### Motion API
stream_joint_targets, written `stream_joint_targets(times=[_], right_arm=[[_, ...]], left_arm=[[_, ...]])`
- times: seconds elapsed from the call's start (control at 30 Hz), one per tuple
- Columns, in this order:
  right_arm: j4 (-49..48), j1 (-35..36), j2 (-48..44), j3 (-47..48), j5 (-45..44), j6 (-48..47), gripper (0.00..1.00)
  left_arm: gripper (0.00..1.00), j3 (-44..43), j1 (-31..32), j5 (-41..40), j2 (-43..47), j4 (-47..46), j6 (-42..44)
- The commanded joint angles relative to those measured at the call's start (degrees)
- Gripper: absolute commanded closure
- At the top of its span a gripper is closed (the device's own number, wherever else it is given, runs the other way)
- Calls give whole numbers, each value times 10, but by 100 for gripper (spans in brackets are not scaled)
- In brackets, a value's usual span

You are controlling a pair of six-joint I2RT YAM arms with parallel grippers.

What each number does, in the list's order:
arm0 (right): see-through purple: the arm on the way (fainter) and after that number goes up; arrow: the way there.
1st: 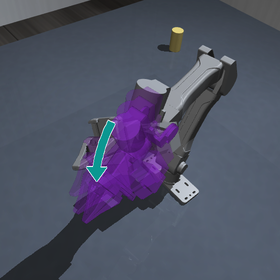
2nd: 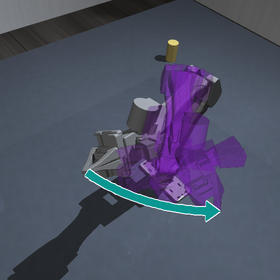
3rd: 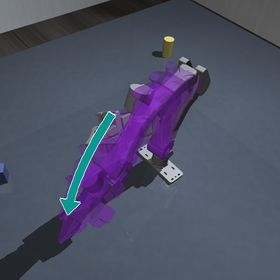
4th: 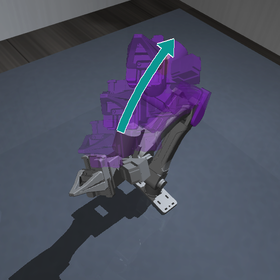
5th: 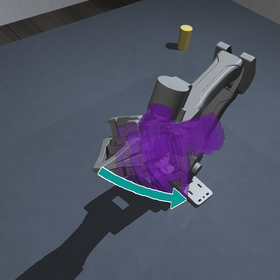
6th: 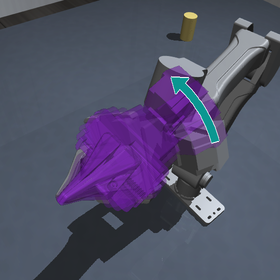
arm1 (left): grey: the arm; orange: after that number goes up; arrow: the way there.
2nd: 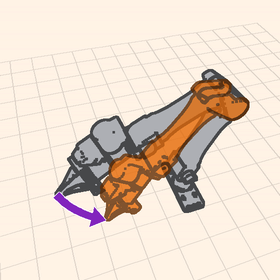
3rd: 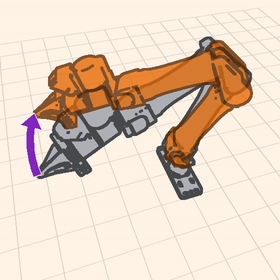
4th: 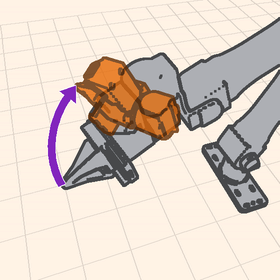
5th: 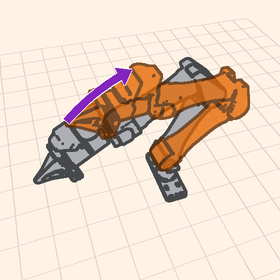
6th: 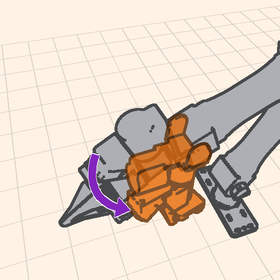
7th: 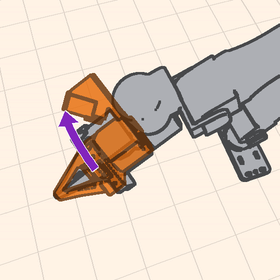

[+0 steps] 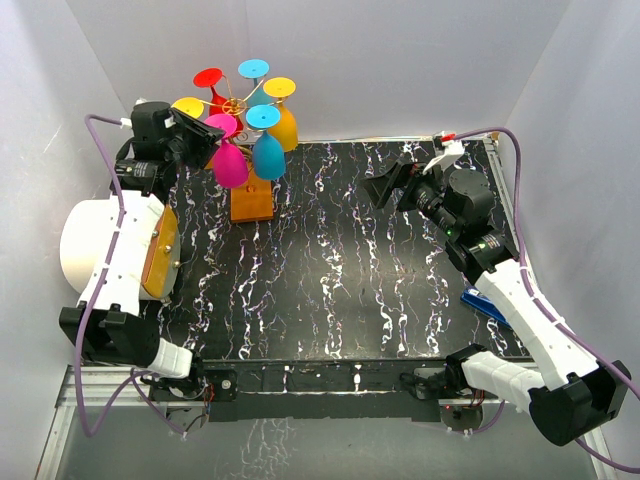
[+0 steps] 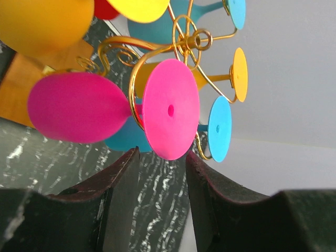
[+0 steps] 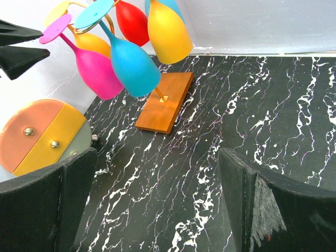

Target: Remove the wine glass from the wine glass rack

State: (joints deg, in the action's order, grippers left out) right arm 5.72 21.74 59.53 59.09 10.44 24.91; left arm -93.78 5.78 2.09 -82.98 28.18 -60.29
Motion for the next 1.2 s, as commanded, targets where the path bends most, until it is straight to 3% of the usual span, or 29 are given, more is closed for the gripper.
stream_joint_targets(times=[0.0,0.37,0.67,1.17], right_arm=[[-40,-1,-3,4,7,8,2],[-41,-1,-7,1,3,7,2],[-43,0,-7,1,4,7,2],[-40,0,-11,3,3,8,2]], left_arm=[[59,17,-2,62,0,-70,-68],[65,40,-1,21,-2,-95,-107],[76,55,-1,0,16,-98,-119],[74,46,-1,9,28,-100,-129]])
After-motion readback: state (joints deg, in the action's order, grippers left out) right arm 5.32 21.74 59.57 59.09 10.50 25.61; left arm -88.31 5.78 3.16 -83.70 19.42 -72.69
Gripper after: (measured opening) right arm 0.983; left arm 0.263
